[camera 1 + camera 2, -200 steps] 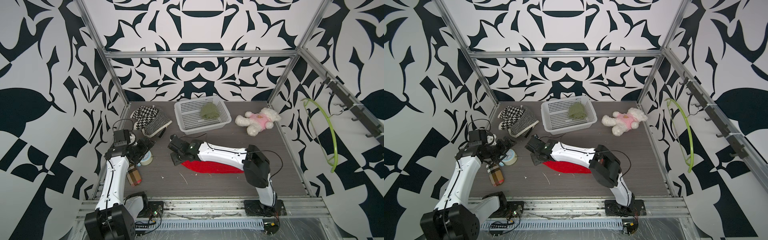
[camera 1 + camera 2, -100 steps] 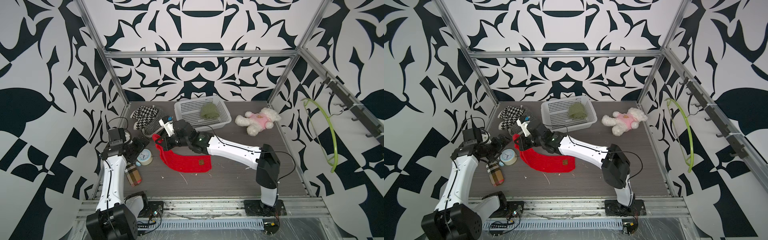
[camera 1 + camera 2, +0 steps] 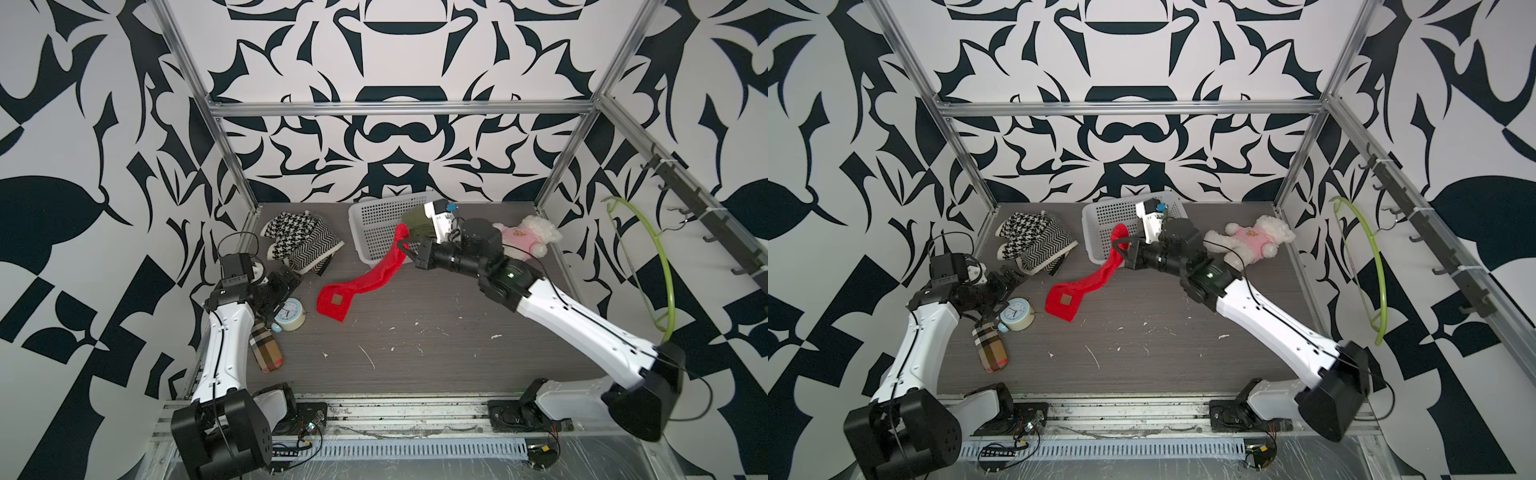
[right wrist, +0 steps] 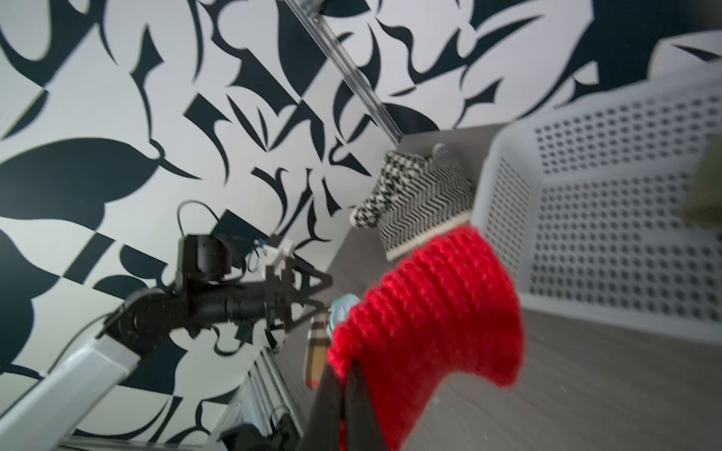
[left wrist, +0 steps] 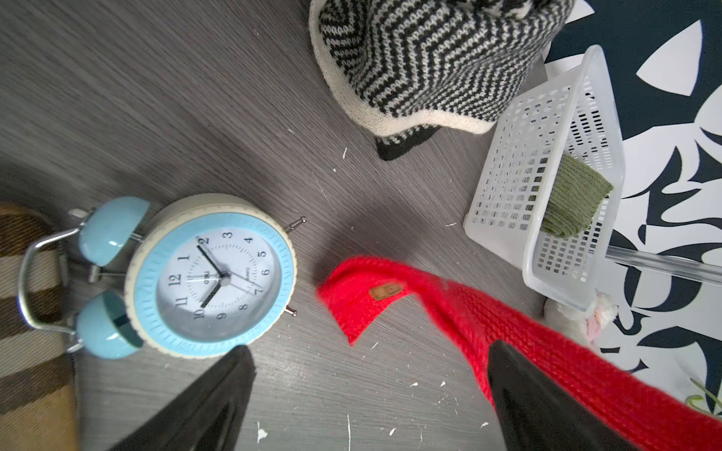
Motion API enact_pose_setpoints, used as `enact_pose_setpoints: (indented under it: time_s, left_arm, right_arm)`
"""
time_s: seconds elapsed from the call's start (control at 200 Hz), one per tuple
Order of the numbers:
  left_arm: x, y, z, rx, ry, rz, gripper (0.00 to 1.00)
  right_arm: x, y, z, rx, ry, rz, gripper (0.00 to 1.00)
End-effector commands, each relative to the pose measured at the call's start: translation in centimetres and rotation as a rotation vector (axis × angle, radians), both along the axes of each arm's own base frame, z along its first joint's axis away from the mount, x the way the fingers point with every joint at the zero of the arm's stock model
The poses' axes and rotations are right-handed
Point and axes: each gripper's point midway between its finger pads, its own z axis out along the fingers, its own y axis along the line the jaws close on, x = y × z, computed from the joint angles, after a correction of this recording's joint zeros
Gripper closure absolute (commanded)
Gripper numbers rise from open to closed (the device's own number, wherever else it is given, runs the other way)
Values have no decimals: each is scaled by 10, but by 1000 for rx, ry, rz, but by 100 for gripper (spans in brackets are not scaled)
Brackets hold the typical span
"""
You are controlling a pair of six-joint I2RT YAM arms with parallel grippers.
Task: Roll up the scarf and place it into the basket
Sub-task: Flatten out the scarf at the center of the board.
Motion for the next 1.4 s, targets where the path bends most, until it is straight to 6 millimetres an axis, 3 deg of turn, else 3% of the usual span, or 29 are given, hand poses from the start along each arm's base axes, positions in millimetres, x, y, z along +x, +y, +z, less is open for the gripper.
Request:
enact_pose_setpoints:
  time_s: [0.0, 0.11, 0.25, 0.405, 0.615, 0.71, 0.8, 0.96, 0.99, 1.135, 1.24, 1.314, 1.394]
  left_arm:
    - [7, -6, 11, -2, -37, -33, 1]
    - [10, -14, 9, 9, -27, -59, 1]
    - [14, -31, 7, 16, -14, -108, 1]
    - [20, -56, 6, 4, -18, -168, 1]
    - [16, -139, -14, -51, 23, -385, 1]
    - [13, -163, -12, -54, 5, -431, 1]
    - [14, -165, -8, -67, -4, -428, 1]
    - [22, -147, 9, 4, -50, -381, 1]
    - [22, -140, 21, 2, -82, -361, 1]
    - [26, -95, 33, -18, -92, -236, 1]
    - [23, -56, 39, -48, -111, -128, 1]
    - [17, -37, 44, -67, -125, -77, 1]
    - [13, -32, 45, -65, -131, -73, 1]
  right_arm:
    - [-7, -72, -85, -275, 177, -192, 100]
    - [-22, -127, -132, -381, 309, -324, 100]
    - [-34, -161, -152, -410, 367, -425, 100]
    - [-30, -161, -144, -408, 358, -423, 100]
    - [-27, -169, -147, -415, 371, -482, 100]
    - [-23, -164, -131, -342, 315, -485, 100]
    - [-10, -140, -101, -280, 278, -401, 100]
    - [12, -69, -41, -190, 170, -193, 100]
    - [17, -55, -28, -181, 147, -157, 100]
    - [39, 25, 26, -125, 48, 33, 100]
    - [50, 84, 52, -96, 17, 167, 100]
    - [51, 115, 68, -71, -15, 228, 100]
    - [48, 139, 87, -22, -45, 281, 100]
